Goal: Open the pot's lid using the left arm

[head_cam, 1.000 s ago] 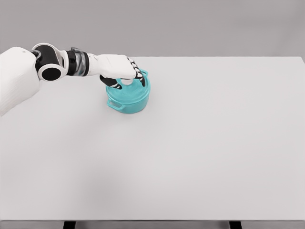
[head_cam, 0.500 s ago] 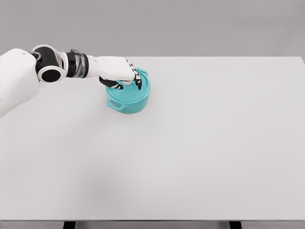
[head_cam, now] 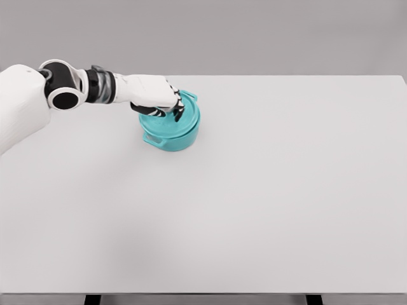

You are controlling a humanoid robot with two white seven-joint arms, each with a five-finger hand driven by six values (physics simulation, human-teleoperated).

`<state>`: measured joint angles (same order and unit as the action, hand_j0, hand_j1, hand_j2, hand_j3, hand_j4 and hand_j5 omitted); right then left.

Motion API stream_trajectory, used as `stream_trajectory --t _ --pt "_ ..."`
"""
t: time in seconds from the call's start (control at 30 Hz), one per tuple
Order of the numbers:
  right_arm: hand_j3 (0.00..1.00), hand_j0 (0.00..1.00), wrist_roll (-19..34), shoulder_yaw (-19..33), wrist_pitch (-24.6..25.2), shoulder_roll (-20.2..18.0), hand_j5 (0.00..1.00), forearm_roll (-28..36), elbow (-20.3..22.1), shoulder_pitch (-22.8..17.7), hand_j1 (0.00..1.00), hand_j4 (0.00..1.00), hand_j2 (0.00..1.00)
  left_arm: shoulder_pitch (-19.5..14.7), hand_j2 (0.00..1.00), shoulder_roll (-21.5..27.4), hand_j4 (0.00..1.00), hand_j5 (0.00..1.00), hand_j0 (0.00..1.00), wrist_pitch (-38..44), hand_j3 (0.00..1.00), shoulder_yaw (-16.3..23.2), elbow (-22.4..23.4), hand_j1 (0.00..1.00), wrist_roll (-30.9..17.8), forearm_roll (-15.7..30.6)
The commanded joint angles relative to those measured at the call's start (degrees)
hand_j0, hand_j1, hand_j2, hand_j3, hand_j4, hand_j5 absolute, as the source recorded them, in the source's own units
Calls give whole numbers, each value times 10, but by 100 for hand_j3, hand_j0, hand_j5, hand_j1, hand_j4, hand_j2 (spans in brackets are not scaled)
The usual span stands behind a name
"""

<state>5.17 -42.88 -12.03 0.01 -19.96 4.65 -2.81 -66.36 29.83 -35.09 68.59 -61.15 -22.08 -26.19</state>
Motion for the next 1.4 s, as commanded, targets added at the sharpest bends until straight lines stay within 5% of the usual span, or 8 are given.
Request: stream_trajectory --t 0.0,0.4,0.77,0.83,0.9,0.93,1.17,1.37 --pt "100 100 0 0 0 0 100 0 0 0 100 100 100 0 38 12 38 38 38 1 38 -1 -4 38 0 3" --pt "100 100 0 0 0 0 100 0 0 0 100 100 100 1 38 153 38 38 38 1 38 -7 -72 38 -1 2" --pt "100 100 0 0 0 0 100 0 0 0 100 100 100 33 41 175 41 41 41 1 41 -5 -68 41 -2 -16" --pt "100 100 0 0 0 0 100 0 0 0 100 100 100 33 50 175 50 50 50 1 50 -4 -68 50 -2 -16" --pt "100 100 0 0 0 0 100 0 0 0 100 100 100 33 94 175 94 94 94 1 94 -7 -64 94 0 -14" --pt "100 100 0 0 0 0 100 0 0 0 100 100 100 33 100 175 100 100 100 1 100 -7 -64 100 0 -11" --pt "100 100 0 0 1 0 100 0 0 0 100 100 100 40 100 180 100 100 100 1 100 -9 -56 100 1 -8" --pt "100 100 0 0 0 0 100 0 0 0 100 100 100 40 100 270 100 100 100 1 100 -28 -47 100 5 107"
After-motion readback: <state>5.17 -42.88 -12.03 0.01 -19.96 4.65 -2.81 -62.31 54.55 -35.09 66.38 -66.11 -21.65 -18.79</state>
